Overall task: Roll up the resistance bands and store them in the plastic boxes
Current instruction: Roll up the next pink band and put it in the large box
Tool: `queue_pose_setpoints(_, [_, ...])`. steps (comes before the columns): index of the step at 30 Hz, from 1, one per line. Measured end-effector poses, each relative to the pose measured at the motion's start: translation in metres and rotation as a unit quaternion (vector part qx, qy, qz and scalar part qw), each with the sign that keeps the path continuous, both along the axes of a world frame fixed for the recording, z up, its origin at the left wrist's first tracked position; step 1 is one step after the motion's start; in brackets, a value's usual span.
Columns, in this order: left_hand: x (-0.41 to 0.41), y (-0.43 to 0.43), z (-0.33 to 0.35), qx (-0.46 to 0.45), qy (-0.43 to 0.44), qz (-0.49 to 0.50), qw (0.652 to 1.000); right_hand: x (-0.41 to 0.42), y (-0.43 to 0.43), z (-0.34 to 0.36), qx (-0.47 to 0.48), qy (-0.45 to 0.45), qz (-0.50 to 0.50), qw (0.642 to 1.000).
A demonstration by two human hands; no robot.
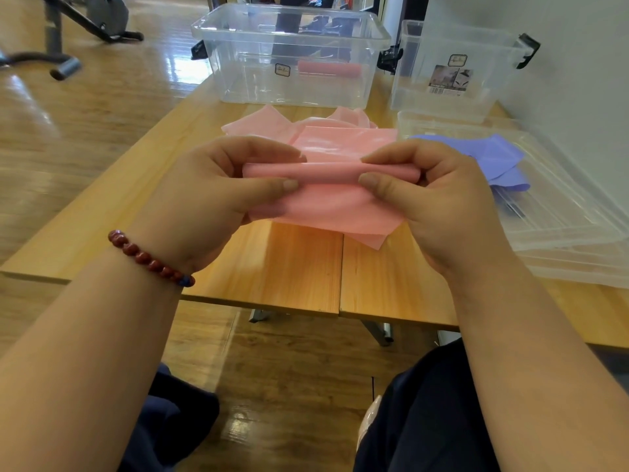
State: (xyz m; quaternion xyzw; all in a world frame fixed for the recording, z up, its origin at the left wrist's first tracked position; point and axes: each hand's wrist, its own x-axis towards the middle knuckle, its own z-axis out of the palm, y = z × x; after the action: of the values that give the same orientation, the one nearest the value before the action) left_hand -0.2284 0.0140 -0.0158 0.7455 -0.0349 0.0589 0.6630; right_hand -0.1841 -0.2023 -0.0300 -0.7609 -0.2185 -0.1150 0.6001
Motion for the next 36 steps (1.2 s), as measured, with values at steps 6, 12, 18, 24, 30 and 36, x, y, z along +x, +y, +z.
queue_pose_setpoints(6, [-0.0002, -0.0007, -0.0009, 0.015, 0.004, 0.018, 1.0, 0.0017, -0.0009, -0.0011, 0.022, -0.008, 0.01, 1.0])
queue_pose_setpoints(12, [0.0022, 0.0, -0.0019, -0.004, -0.025, 0.027, 0.999, 0.0026, -0.0004, -0.0002, 0.017, 0.031, 0.041, 0.999])
queue_pose_setpoints(18, [0.0033, 0.0015, -0.0039, -0.015, -0.03, 0.018, 0.999, -0.0002, 0.0005, 0.0003, 0.016, 0.058, 0.017, 0.998])
queue_pose_setpoints(24, [0.0037, 0.0006, -0.0038, -0.002, -0.022, 0.025, 0.999, -0.0004, 0.0019, 0.0013, 0.034, 0.007, 0.004, 0.999])
queue_pose_setpoints(30, [0.0021, -0.0035, -0.0042, 0.021, -0.037, 0.039, 0.998, 0.0018, 0.0014, -0.0002, 0.035, -0.008, 0.019, 0.999])
queue_pose_setpoints(36, [0.0026, -0.0045, -0.0039, 0.003, -0.046, 0.04, 0.998, 0.0021, 0.0002, -0.0003, 0.053, 0.065, 0.035, 0.996])
